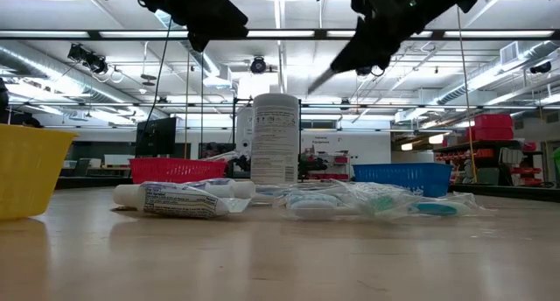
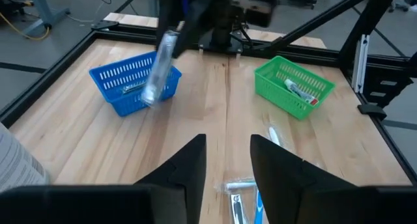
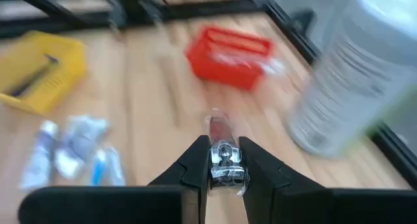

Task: Pick & Place Travel size toiletries
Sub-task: Put the silver nail clipper into the blue basket

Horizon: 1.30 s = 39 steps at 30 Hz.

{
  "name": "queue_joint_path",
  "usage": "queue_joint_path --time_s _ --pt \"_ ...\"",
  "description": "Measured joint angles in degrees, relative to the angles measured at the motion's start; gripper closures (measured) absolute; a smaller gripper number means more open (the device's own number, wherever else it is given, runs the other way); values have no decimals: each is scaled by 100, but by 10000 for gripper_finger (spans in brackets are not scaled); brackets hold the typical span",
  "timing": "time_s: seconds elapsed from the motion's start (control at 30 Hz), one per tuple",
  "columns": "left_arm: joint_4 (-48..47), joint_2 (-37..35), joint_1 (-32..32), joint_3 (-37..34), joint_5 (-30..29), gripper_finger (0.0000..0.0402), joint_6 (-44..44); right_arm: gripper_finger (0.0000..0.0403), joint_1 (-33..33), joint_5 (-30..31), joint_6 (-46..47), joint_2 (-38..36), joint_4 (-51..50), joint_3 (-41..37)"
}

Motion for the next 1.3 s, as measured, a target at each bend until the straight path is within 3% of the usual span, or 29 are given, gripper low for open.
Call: queue_joint_path --time_s 0.33,0.57,0.73,0.9,1.3 --pt "-2 2 0 2 87 283 -17 337 -603 104 78 -114 -1683 0" --pt "-2 4 0 2 68 283 -103 335 -973 1039 331 -108 -2410 -2" --pt "-2 4 0 2 66 283 -131 337 -1319 1056 499 -108 -2577 -2" --pt "-2 4 0 2 66 283 -151 336 -1574 1019 663 -104 -2399 -380" --pt "-6 4 0 4 -44 283 -219 325 -1600 969 957 -110 -781 -1398"
